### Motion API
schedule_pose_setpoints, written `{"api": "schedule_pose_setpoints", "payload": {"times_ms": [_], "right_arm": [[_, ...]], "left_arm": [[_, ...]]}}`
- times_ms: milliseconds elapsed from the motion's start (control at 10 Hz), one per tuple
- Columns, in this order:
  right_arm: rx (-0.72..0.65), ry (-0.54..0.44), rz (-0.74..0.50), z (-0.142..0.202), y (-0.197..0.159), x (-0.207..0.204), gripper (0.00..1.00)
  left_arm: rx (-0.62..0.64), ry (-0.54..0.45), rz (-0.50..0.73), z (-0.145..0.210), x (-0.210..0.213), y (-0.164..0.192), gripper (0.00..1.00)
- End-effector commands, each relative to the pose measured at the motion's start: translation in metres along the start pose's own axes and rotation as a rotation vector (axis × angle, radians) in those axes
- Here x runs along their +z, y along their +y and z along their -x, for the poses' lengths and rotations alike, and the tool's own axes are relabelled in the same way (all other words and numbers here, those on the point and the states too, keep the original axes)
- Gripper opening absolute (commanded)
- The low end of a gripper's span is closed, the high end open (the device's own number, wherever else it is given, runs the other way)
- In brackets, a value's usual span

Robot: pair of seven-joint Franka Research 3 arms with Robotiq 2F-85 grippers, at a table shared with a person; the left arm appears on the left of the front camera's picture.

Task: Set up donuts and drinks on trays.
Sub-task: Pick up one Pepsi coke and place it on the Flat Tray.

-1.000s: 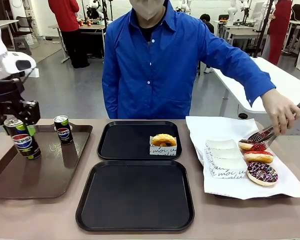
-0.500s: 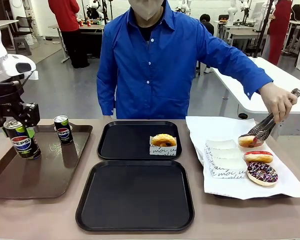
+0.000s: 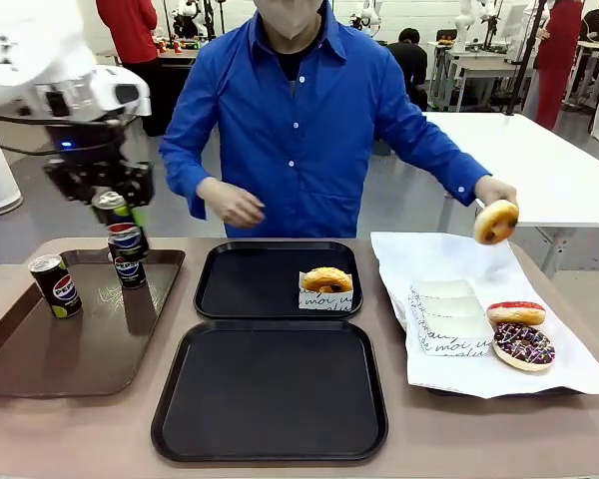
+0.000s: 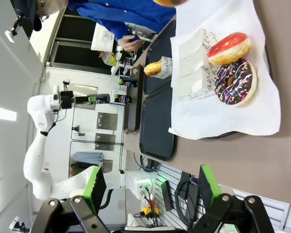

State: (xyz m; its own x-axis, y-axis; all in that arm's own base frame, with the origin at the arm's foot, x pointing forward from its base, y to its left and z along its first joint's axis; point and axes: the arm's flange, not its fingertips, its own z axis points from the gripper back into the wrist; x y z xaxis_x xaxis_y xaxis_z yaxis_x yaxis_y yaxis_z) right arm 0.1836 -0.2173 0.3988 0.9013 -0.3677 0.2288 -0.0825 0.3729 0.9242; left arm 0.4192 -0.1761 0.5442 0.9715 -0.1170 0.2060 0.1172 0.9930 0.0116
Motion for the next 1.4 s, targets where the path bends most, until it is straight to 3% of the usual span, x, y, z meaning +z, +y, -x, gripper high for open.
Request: {"api": "schedule_pose_setpoints", "payload": {"times_ms": [0, 200, 400, 500, 700, 900, 1100, 1300], "right_arm": [[0.011, -0.009, -0.018, -0.001, 0.000, 0.001, 1.00], [0.011, -0.009, -0.018, -0.001, 0.000, 0.001, 1.00], [0.011, -0.009, -0.018, -0.001, 0.000, 0.001, 1.00], [0.011, -0.009, -0.018, -0.001, 0.000, 0.001, 1.00], [0.011, -0.009, -0.018, -0.001, 0.000, 0.001, 1.00], [0.011, -0.009, -0.018, -0.001, 0.000, 0.001, 1.00], [0.011, -0.009, -0.018, -0.001, 0.000, 0.001, 1.00], [0.011, -0.009, -0.018, -0.001, 0.000, 0.001, 1.00]], "left_arm": [[0.000, 0.009, 0.040, -0.038, -0.014, -0.026, 0.58], [-0.030, 0.021, 0.107, -0.081, -0.038, -0.055, 0.58], [-0.007, 0.122, 0.077, -0.083, -0.065, -0.061, 0.58], [-0.024, 0.205, 0.064, -0.055, -0.059, -0.042, 0.58], [-0.107, 0.235, 0.071, 0.029, -0.033, 0.037, 0.58], [-0.080, 0.217, 0.134, 0.087, -0.028, 0.086, 0.58], [-0.077, 0.187, 0.140, 0.103, -0.025, 0.095, 0.58], [-0.043, 0.177, 0.119, 0.094, -0.022, 0.096, 0.58]]}}
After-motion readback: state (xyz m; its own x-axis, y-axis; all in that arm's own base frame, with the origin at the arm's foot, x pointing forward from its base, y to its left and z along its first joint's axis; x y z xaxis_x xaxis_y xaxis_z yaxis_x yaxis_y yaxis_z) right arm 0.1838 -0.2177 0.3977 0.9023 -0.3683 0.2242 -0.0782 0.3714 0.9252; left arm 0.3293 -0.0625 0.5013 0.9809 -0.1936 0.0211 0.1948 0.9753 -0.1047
